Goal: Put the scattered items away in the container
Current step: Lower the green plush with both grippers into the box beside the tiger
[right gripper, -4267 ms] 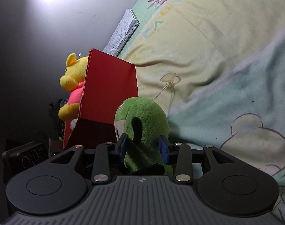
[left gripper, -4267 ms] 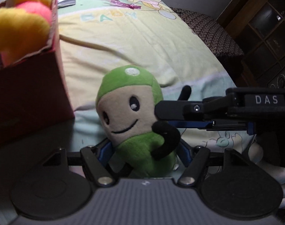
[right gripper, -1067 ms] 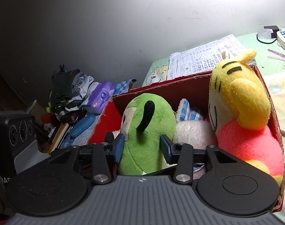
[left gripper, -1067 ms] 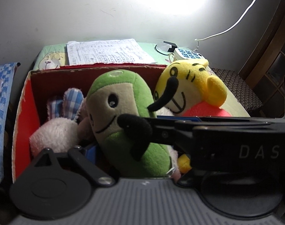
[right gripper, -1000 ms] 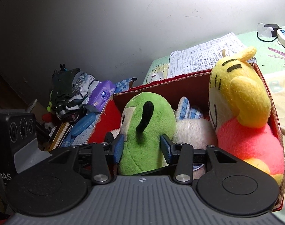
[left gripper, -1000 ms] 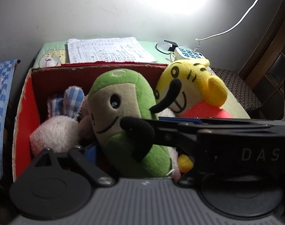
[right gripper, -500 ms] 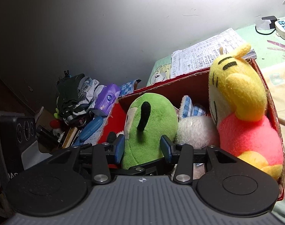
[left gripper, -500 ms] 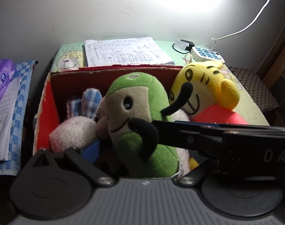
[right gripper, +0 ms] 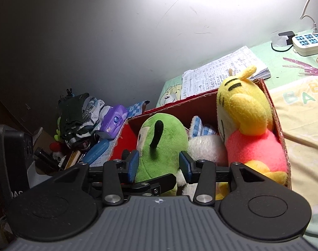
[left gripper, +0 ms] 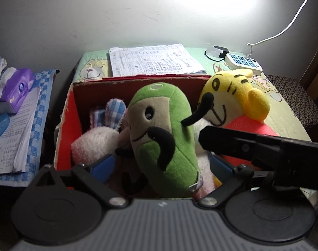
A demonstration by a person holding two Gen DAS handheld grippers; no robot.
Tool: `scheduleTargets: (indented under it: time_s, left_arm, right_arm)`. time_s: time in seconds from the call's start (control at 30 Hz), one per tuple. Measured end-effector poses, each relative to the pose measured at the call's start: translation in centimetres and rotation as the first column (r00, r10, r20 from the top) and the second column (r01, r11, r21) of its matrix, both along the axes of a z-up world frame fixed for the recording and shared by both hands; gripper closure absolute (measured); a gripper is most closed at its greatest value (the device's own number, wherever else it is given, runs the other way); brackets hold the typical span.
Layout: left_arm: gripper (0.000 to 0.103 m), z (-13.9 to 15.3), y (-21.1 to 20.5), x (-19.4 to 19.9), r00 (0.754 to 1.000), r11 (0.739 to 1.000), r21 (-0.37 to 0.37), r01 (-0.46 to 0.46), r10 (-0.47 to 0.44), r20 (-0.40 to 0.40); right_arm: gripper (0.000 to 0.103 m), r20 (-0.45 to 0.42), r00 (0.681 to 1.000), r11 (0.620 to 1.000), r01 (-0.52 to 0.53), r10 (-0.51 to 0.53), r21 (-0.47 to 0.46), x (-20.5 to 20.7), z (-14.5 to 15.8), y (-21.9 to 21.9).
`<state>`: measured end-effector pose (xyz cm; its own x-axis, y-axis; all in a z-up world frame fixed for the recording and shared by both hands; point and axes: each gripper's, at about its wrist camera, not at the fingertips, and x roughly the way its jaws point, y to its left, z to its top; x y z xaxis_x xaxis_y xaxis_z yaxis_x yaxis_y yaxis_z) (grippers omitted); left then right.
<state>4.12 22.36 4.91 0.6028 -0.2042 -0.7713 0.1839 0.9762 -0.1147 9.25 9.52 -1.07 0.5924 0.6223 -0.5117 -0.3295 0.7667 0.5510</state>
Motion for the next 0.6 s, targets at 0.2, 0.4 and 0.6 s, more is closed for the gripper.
scheduleTargets:
  time_s: [0.2,0.4,0.6]
  left_arm:
    - [0.004,0.3,-0.2,-0.5,0.999,0.999,0.025,-0.034,0.035,-0.011]
    - [0.003,0.5,-0.3,-1.2,0.996,0.994,0.056,-0.093,0.092,0.005]
    - [0.003,1.0,-0.9,-1.7,0.990,0.986,0.095,-0.138,0.136,0.027]
  right_arm:
    - [0.057,-0.001,0.999,0.998,0.055,-0.055,-0.033,-0.6,0.0,-0.8]
    - [0.057,0.008,0.996,0.994,0.088,-0.087,-0.068,-1.1,0.1,-1.0]
    - [0.057,0.031,0.994,0.988,0.109,-0.106,-0.109,-1.5,0.4,-1.1]
